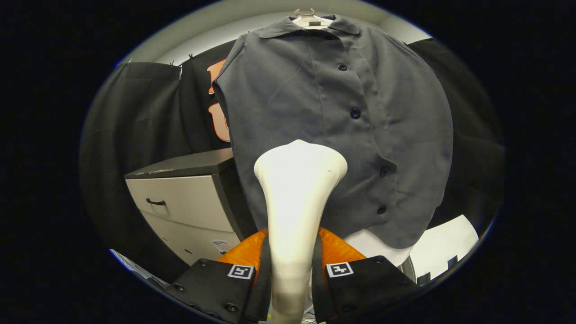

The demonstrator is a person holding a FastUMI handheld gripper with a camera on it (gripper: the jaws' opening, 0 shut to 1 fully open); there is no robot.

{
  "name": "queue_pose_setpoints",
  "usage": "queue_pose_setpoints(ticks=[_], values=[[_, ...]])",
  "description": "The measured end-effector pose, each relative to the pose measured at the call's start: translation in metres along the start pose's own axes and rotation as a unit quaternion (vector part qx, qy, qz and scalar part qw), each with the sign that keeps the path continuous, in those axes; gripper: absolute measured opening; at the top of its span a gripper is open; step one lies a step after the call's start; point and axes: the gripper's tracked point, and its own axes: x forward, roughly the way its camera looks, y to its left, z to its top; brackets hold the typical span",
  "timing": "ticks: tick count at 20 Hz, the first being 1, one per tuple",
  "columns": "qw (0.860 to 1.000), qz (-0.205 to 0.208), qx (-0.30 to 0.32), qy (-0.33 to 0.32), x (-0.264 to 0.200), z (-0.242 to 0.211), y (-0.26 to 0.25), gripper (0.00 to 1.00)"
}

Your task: Iron the clothes twice with a garment steamer, once on the left side and once on the right side.

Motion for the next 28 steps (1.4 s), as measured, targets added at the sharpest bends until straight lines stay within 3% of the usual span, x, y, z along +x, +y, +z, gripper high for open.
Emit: queue_pose_setpoints(ticks=[8, 12, 15, 20, 28], values=[[0.999, -0.01, 0.014, 0.034, -0.004, -0.043, -0.009, 0.45], [1.0, 0.004, 0.016, 0.027, -0.011, -0.035, -0.002, 0.45], [0.999, 0.029, 0.01, -0.017, -0.03, 0.007, 0.011, 0.45], [0.992, 0.057, 0.02, -0.108, -0.079, 0.118, 0.009, 0.45], [0.98, 0.021, 0.0, -0.199, -0.116, 0.232, -0.05, 0.44]])
